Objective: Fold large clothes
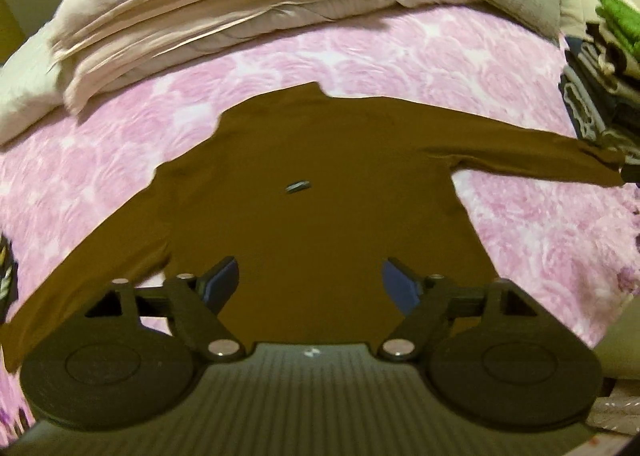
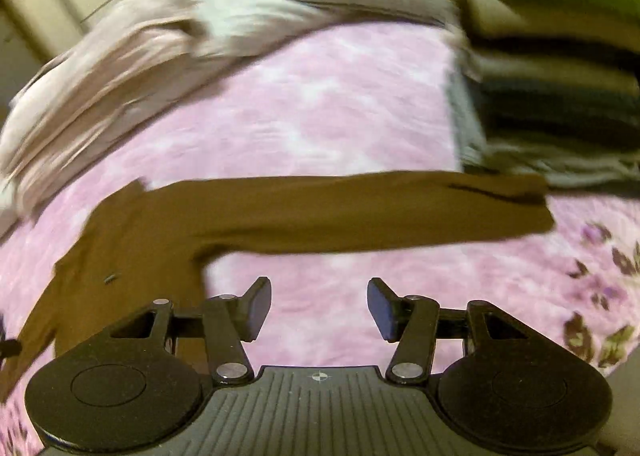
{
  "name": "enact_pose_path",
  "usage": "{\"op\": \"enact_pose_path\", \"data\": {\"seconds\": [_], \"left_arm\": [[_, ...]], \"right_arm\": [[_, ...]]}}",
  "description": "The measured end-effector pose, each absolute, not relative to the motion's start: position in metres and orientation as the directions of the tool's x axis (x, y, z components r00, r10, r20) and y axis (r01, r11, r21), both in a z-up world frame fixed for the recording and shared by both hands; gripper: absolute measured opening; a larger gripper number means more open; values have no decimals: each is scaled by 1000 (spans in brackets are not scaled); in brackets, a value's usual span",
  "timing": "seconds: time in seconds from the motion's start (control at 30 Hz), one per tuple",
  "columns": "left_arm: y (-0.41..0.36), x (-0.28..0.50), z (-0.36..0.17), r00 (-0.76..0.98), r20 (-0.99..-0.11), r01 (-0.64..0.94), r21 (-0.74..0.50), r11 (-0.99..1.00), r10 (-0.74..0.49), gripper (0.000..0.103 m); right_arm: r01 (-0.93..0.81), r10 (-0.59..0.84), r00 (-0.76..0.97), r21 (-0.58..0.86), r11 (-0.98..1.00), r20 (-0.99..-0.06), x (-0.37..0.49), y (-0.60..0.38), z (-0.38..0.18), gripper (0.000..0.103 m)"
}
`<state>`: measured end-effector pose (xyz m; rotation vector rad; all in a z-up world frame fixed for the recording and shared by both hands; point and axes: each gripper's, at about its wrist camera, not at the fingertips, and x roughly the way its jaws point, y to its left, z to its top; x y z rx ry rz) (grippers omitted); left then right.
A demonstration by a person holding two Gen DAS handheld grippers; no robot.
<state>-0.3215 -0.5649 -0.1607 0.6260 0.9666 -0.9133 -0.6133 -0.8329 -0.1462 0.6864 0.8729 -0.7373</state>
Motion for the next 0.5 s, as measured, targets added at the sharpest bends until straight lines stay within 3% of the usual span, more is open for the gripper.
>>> {"op": "enact_pose_path", "data": {"seconds": [0.2,0.5], "left_arm": [[-484,-303,-139,286,-875,839,32,543,-390,97],[-412,-302,-103,367,-847,792,67,607,-385,102]], "right_arm": [[707,-252,441,161,689,-861,-563,-733,-116,73],[608,-198,408,104,787,-891,-508,-626,-99,79]]}}
